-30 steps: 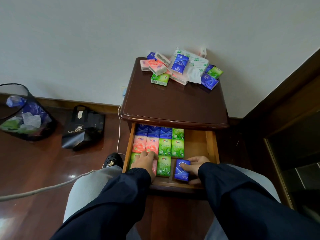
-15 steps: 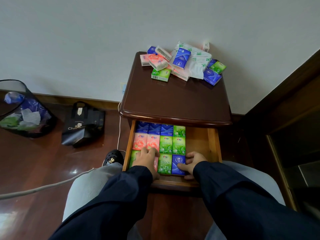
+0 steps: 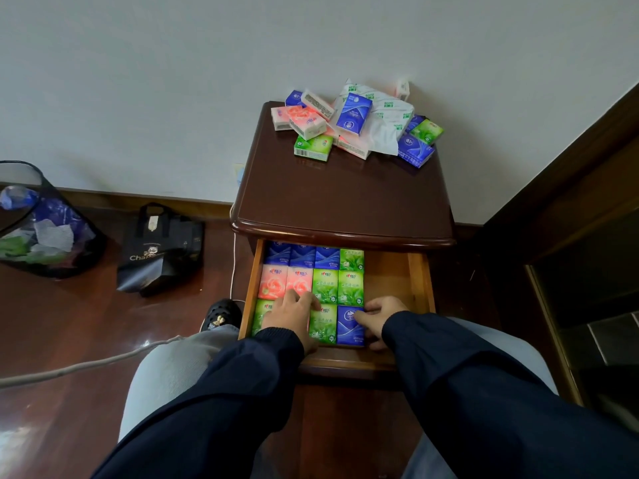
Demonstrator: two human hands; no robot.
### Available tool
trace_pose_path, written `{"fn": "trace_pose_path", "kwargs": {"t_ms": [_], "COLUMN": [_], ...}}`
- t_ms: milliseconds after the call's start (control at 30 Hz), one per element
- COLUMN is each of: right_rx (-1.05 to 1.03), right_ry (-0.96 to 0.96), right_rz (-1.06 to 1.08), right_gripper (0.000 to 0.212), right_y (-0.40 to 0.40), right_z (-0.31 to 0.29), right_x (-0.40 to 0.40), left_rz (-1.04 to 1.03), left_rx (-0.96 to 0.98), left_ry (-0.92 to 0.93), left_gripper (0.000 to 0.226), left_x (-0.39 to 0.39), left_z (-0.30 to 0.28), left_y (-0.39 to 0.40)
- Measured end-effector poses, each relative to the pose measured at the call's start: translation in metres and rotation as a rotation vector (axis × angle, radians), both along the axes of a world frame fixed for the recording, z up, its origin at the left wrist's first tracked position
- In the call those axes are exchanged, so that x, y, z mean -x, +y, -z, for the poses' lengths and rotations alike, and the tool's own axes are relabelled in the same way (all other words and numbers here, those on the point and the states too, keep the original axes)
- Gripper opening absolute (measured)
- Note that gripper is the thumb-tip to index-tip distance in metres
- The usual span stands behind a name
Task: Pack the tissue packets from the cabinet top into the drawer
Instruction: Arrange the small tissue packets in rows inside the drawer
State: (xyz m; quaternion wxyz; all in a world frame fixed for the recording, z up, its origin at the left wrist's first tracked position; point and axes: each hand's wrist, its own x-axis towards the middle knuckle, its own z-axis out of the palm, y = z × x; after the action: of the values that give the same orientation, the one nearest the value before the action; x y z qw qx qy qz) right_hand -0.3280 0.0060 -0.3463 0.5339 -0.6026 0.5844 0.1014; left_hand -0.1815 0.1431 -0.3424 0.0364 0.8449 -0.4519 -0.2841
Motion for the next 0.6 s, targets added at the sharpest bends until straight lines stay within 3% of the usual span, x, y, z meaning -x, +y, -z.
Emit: {"fn": "trace_pose_path", "kwargs": {"t_ms": [167, 233, 333, 467, 600], "right_rx": [0.276, 0.371, 0.45, 0.602, 0.773], "right_ry": [0.096, 0.025, -0.154, -0.31, -0.402], "right_rz": [-0.234, -0.233, -0.175, -0.144, -0.144], "right_gripper": [0.041, 0.027, 0.029, 0.027, 0.008], "right_y": [-0.011, -0.018, -0.03, -0.049, -0.065], "right_z": [-0.026, -0.044, -0.073, -0.096, -0.088], "right_x": [-0.01, -0.022, -0.047, -0.074, -0.094], "left_rz": [0.074, 0.053, -0.05, -0.155, -0.231], "left_rx": [-0.046, 0.089, 0.366, 0.577, 0.603], "left_ry": [0.024, 0.039, 0.048, 0.072, 0.009], "left_gripper": [0.055, 0.033, 0.005, 0.006, 0.008], "left_x": [-0.009, -0.016, -0.03, -0.052, -0.078], "left_z": [-0.022, -0.039, -0.066, -0.088, -0.081], "left_y": [-0.019, -0.033, -0.057, -0.081, -0.096]}}
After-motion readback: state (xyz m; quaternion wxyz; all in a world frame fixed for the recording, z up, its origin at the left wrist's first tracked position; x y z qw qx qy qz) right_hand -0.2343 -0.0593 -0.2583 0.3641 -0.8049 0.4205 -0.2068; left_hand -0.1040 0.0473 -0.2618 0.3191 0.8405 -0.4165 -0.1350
